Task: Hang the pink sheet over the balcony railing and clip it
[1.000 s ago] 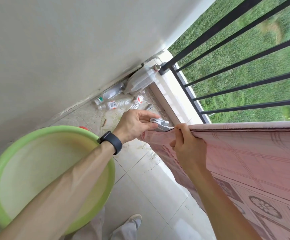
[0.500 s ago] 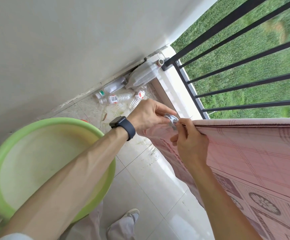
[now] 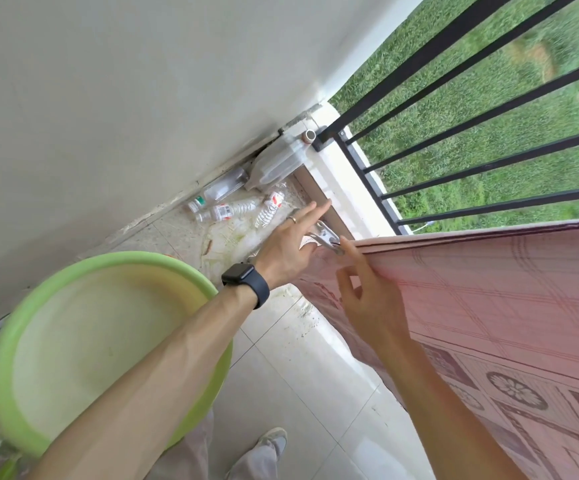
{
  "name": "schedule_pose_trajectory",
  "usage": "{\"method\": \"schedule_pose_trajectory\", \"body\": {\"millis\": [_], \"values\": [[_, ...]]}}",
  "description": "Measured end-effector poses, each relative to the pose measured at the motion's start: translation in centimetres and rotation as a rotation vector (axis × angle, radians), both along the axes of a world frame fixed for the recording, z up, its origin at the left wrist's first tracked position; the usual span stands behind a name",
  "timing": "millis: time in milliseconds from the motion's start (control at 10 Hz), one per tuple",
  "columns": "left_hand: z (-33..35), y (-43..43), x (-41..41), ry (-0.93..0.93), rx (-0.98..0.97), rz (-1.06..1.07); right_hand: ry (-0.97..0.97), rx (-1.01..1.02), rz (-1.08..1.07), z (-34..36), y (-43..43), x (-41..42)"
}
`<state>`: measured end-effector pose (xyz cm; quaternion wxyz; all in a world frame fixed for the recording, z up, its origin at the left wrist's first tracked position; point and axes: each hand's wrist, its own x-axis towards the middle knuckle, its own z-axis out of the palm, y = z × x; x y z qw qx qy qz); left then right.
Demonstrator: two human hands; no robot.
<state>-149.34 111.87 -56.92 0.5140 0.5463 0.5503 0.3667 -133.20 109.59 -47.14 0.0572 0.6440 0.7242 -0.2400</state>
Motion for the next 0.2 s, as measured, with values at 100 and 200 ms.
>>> {"method": "schedule_pose_trajectory", "body": {"millis": [100,200], "values": [[1.9,-1.4,-0.3,0.14,0.015,0.057,-0.063,0.014,0.042,1.6,-1.5,0.9],[3.0,-5.0,0.2,0.499,0.025,0.033,-0.085,0.023,0.029,3.4,-2.6,1.9]]}}
